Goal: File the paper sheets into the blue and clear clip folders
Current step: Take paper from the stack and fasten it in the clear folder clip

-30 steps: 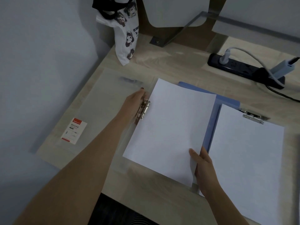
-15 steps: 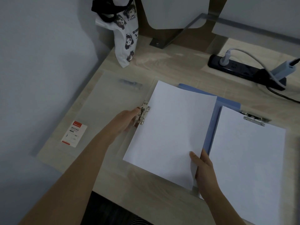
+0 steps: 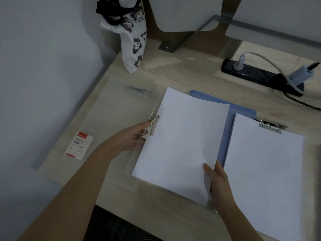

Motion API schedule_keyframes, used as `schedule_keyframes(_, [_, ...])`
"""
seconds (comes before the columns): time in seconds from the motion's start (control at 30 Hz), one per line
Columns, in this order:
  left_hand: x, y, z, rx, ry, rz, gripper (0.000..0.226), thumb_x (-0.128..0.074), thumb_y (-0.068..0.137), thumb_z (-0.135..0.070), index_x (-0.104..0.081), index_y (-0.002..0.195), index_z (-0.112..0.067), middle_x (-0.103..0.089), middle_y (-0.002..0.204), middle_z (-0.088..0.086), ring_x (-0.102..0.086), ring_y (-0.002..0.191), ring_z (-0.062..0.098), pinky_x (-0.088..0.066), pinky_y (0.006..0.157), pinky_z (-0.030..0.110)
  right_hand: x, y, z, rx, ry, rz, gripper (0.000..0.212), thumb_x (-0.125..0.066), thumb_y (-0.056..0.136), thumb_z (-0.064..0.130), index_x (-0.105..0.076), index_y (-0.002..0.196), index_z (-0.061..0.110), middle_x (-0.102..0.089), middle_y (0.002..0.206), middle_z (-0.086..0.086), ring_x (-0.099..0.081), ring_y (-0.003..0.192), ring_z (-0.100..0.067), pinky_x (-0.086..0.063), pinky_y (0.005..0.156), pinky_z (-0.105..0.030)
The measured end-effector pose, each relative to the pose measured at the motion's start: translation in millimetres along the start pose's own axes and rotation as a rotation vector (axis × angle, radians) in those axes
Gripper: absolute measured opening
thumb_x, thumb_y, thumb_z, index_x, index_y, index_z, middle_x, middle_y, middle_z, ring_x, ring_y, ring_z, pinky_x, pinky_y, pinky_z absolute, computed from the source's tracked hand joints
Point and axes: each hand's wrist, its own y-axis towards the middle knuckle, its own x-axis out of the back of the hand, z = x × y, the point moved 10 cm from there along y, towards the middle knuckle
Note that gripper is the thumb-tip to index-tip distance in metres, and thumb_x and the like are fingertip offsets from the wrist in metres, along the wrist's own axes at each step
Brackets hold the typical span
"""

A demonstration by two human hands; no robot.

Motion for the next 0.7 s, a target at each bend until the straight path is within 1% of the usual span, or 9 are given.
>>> schedule_keyframes(0.07, [-3.8, -0.9, -3.1, -0.031, 0.006, 0.021, 0.043, -0.058, 0.076, -0.060, -0.067, 0.104, -0.028, -0.073, 0.102, -0.008, -0.068, 0.097, 0.009, -0.046, 0.084, 0.028, -1.3, -0.2, 0.6, 0.000, 0.006, 0.003, 0.033, -0.047, 0.093, 0.010, -0.054, 0.122, 0.025, -0.065, 0.116, -0.002, -0.060, 0.105, -0.026, -0.050, 0.086, -0.038])
schedule_keyframes(0.13, [-5.5, -2.4, -3.6, -0.051, -0.028, 0.012, 0.025, -0.056, 0.085, -0.045, -0.067, 0.097, -0.025, -0.074, 0.095, -0.008, -0.069, 0.089, 0.010, -0.047, 0.079, 0.026, -0.2, -0.1, -0.6, 0.000, -0.007, -0.005, 0.031, -0.047, 0.093, 0.011, -0.055, 0.120, 0.026, -0.065, 0.116, -0.002, -0.060, 0.106, -0.026, -0.049, 0.089, -0.041])
schedule_keyframes(0.27, [-0.8, -0.6, 0.1, -0.088, -0.070, -0.058, 0.020, -0.060, 0.086, -0.033, -0.061, 0.097, -0.017, -0.068, 0.091, -0.004, -0.064, 0.073, 0.008, -0.045, 0.069, 0.022, 2.6, 0.8, -2.9, -0.006, -0.023, -0.028, 0.036, -0.048, 0.093, 0.013, -0.052, 0.128, 0.021, -0.063, 0.122, -0.006, -0.059, 0.110, -0.029, -0.044, 0.099, -0.051])
schedule_keyframes(0.4, [3.8, 0.4, 0.3, -0.122, -0.061, -0.111, 0.015, -0.064, 0.083, -0.031, -0.062, 0.091, -0.018, -0.066, 0.096, 0.005, -0.057, 0.086, 0.017, -0.040, 0.081, 0.032, 5.2, 0.9, -4.3, -0.010, -0.035, -0.039, 0.038, -0.048, 0.093, 0.015, -0.050, 0.131, 0.021, -0.062, 0.124, -0.008, -0.058, 0.111, -0.032, -0.043, 0.099, -0.055])
schedule_keyframes(0.47, [4.4, -1.2, -1.1, -0.146, -0.061, -0.130, 0.014, -0.065, 0.084, -0.030, -0.062, 0.090, -0.018, -0.067, 0.099, 0.013, -0.057, 0.087, 0.017, -0.038, 0.080, 0.033, 4.6, 0.4, -4.0, -0.012, -0.041, -0.035, 0.037, -0.048, 0.094, 0.014, -0.051, 0.130, 0.021, -0.062, 0.123, -0.008, -0.058, 0.110, -0.031, -0.044, 0.098, -0.053])
schedule_keyframes(0.53, [3.7, -3.0, -3.2, -0.180, -0.067, -0.156, 0.011, -0.063, 0.086, -0.026, -0.059, 0.088, -0.016, -0.068, 0.096, 0.017, -0.057, 0.075, 0.011, -0.038, 0.071, 0.025, 4.1, 0.1, -4.2, -0.016, -0.042, -0.030, 0.036, -0.047, 0.094, 0.014, -0.051, 0.129, 0.020, -0.063, 0.120, -0.007, -0.059, 0.108, -0.031, -0.046, 0.095, -0.050])
schedule_keyframes(0.6, [2.0, -3.8, -6.9, -0.226, -0.065, -0.176, 0.010, -0.061, 0.088, -0.020, -0.054, 0.082, -0.015, -0.063, 0.078, 0.006, -0.051, 0.049, -0.004, -0.033, 0.049, 0.012, 4.0, 0.8, -4.8, -0.019, -0.046, -0.029, 0.037, -0.047, 0.094, 0.015, -0.050, 0.130, 0.020, -0.062, 0.121, -0.008, -0.059, 0.108, -0.031, -0.046, 0.095, -0.051])
schedule_keyframes(0.63, [1.7, -4.4, -8.7, -0.248, -0.070, -0.188, 0.011, -0.060, 0.089, -0.017, -0.053, 0.080, -0.014, -0.059, 0.073, 0.002, -0.048, 0.041, -0.005, -0.029, 0.041, 0.009, 4.2, 0.9, -4.7, -0.017, -0.048, -0.031, 0.037, -0.047, 0.094, 0.015, -0.050, 0.131, 0.020, -0.062, 0.122, -0.008, -0.058, 0.109, -0.031, -0.045, 0.097, -0.052])
schedule_keyframes(0.7, [2.8, -4.8, -9.0, -0.271, -0.085, -0.206, 0.014, -0.059, 0.089, -0.014, -0.052, 0.077, -0.014, -0.059, 0.071, -0.001, -0.046, 0.037, -0.005, -0.028, 0.037, 0.008, 4.9, 1.5, -4.9, -0.013, -0.041, -0.033, 0.038, -0.047, 0.094, 0.014, -0.049, 0.132, 0.019, -0.061, 0.124, -0.007, -0.058, 0.111, -0.029, -0.044, 0.100, -0.050])
